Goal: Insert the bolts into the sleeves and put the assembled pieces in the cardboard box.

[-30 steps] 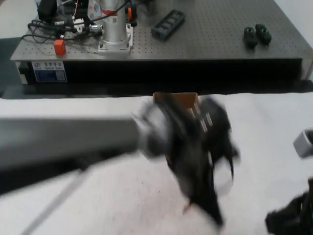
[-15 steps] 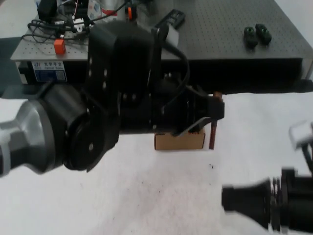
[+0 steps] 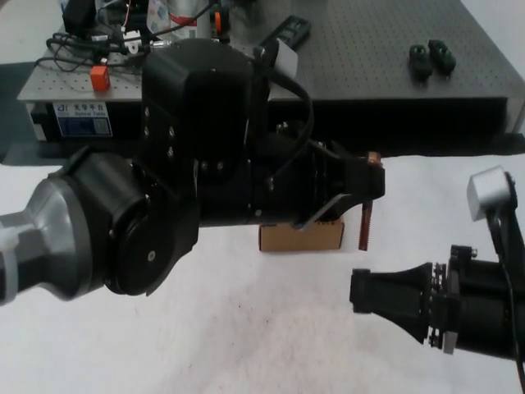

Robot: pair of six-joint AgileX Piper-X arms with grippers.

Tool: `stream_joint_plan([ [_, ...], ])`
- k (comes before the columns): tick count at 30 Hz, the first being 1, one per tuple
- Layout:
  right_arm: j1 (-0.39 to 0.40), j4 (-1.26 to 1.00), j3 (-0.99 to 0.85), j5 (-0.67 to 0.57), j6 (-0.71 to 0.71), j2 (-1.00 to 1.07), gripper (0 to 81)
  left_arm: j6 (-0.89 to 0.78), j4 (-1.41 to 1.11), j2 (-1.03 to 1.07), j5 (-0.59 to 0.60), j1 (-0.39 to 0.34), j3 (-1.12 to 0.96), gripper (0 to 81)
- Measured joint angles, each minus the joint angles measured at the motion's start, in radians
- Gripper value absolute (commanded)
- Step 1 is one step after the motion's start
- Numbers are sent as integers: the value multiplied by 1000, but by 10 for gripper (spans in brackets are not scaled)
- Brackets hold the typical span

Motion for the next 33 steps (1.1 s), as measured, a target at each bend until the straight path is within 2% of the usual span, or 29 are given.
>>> stream_joint_plan([
  [6,0,-161,0,31,30,16,42,0,-5,0,0,0,0,7],
  [18,0,-252,0,107,38,16,42,-3,-5,0,21,0,0,13],
  [20,3,-263,0,115,37,16,42,-3,-7,0,39,0,0,132],
  [24,1,-271,0,138,29,16,42,-3,-7,0,73,3,0,557],
  [25,-5,-273,0,153,21,16,42,-3,-1,-1,74,3,0,607],
  [26,-15,-277,0,168,13,16,42,-7,8,-1,47,3,0,610],
  [28,-27,-278,0,184,4,16,42,-11,76,-6,-2,21,0,538],
  [31,-67,-273,-9,223,-49,42,42,-11,208,-67,-55,76,45,344],
  [33,-94,-236,-63,266,-141,131,42,3,231,-140,-114,98,109,224],
])
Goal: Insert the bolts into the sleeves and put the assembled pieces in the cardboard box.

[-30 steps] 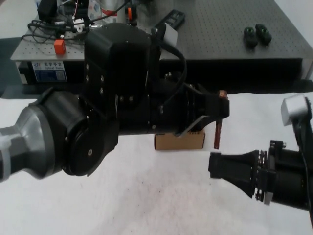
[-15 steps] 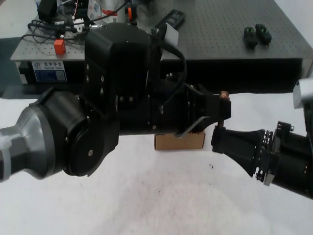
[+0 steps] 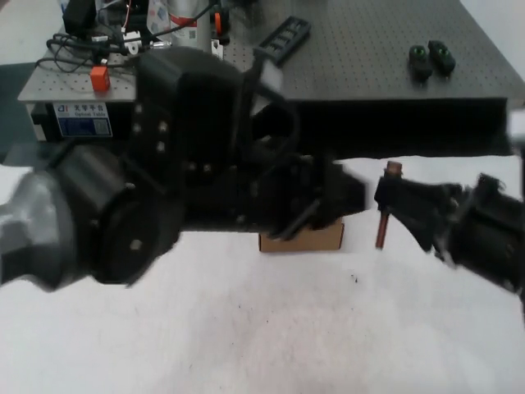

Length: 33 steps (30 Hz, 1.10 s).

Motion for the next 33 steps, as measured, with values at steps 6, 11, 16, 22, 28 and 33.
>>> stream_joint_plan([
  [6,7,172,-296,141,-151,382,42,59,11,-230,-130,40,179,0],
  [11,51,302,-575,239,-176,684,42,65,63,-435,-202,44,322,0],
  [16,107,430,-792,314,-180,889,42,65,157,-591,-289,44,401,6],
  [22,156,507,-941,400,-180,1035,42,65,318,-739,-418,44,468,7],
  [28,171,537,-989,434,-155,1094,82,65,436,-848,-454,44,529,7],
  [33,171,554,-989,434,-135,1098,410,46,499,-919,-508,44,566,7],
])
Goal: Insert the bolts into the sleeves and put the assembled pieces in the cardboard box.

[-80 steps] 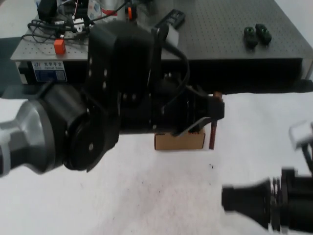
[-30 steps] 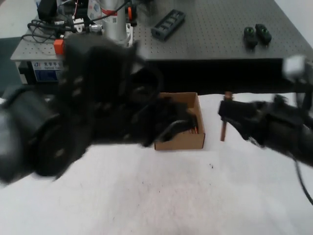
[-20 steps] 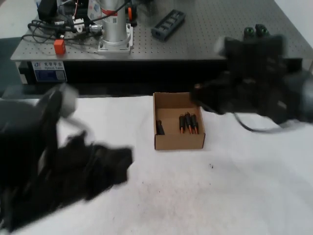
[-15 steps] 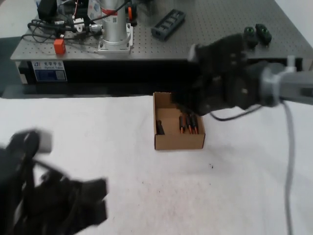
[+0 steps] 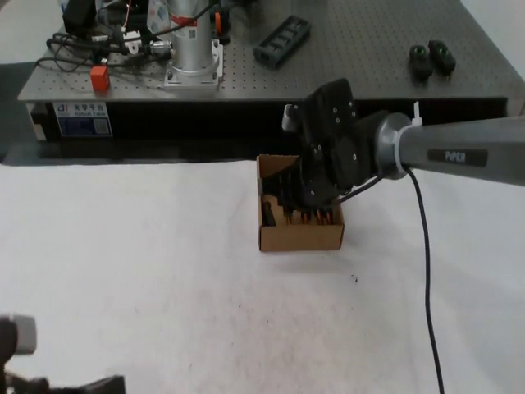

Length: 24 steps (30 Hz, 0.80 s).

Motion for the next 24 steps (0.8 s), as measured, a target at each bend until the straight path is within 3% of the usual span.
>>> stream_joint_plan([
  [3,0,19,-5,4,16,-7,349,-7,53,-56,-26,0,22,7],
  [7,-2,86,31,16,4,-82,183,-19,131,-110,-57,0,30,7],
  [11,6,98,188,16,-57,-311,1,-43,136,-135,-62,0,30,7],
  [12,11,96,246,16,-69,-377,41,-42,137,-137,-62,0,30,7],
  [17,37,65,565,16,-85,-813,42,-47,146,-137,-63,0,30,7],
  [20,38,97,854,16,-85,-1234,42,-50,146,-137,-47,0,30,7],
  [24,38,113,1011,10,-85,-1479,42,-49,146,-137,-37,0,30,7],
])
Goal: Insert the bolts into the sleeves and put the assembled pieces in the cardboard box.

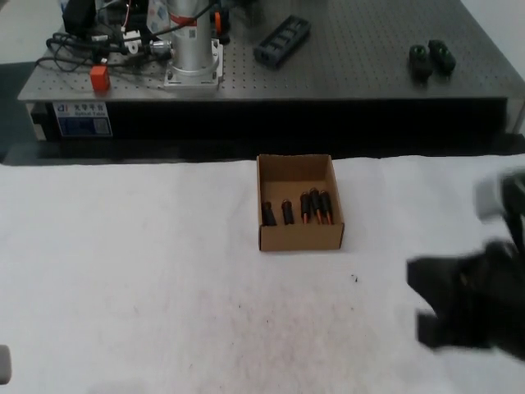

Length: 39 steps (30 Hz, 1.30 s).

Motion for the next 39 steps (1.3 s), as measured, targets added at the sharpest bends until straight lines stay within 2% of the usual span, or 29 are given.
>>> stream_joint_plan([
  [1,0,6,59,0,0,-112,42,0,0,0,4,0,0,7],
  [3,0,6,113,-3,0,-211,42,0,0,0,4,0,0,7],
  [12,0,6,248,-4,0,-449,42,0,0,0,4,0,0,7],
  [24,0,6,352,-4,0,-467,42,0,-13,0,4,0,9,7],
  [39,0,126,396,-4,0,-467,42,0,-69,0,12,0,200,7],
])
